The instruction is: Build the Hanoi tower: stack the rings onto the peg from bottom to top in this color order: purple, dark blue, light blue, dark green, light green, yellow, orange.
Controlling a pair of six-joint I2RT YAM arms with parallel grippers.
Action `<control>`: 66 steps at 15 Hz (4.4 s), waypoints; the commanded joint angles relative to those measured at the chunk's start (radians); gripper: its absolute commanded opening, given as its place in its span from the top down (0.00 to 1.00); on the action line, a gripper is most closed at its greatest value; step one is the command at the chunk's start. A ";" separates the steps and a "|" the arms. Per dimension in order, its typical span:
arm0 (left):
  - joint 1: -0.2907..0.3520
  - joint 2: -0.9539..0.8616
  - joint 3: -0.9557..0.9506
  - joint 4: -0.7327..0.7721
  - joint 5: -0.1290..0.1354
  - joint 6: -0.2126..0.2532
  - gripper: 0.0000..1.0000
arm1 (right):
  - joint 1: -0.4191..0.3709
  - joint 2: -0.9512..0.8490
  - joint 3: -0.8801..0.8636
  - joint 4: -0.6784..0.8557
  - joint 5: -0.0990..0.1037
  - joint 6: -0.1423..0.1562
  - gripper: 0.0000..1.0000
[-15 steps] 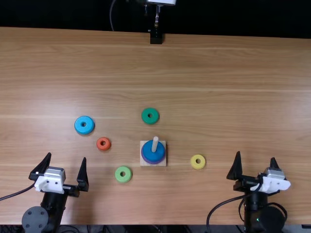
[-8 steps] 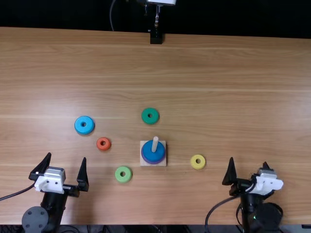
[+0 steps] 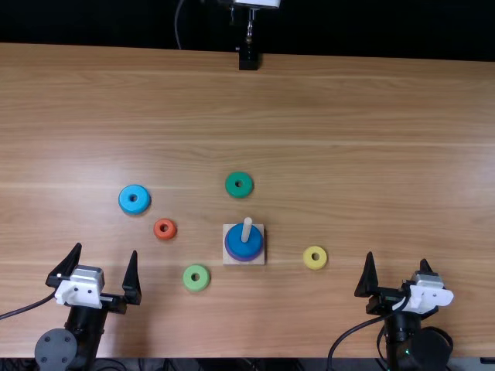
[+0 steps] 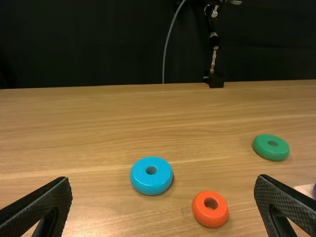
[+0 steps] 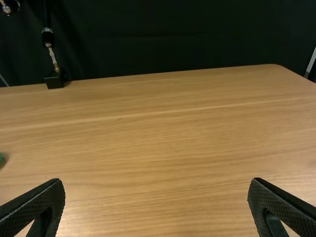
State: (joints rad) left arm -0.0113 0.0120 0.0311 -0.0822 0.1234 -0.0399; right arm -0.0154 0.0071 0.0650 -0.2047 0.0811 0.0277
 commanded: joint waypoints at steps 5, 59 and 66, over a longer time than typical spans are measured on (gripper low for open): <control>0.010 -0.012 -0.031 -0.001 0.009 0.009 0.00 | -0.001 -0.007 -0.050 -0.061 0.011 0.004 0.00; -0.079 1.858 1.195 -0.560 -0.136 0.160 0.00 | -0.001 -0.007 -0.050 -0.061 0.011 0.004 0.00; -0.085 1.861 1.202 -0.527 -0.138 0.156 0.00 | -0.001 -0.007 -0.050 -0.061 0.011 0.004 0.00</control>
State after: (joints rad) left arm -0.0860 1.8530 1.1915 -0.6117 -0.0154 0.1051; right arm -0.0158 0.0071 0.0654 -0.2050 0.0788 0.0277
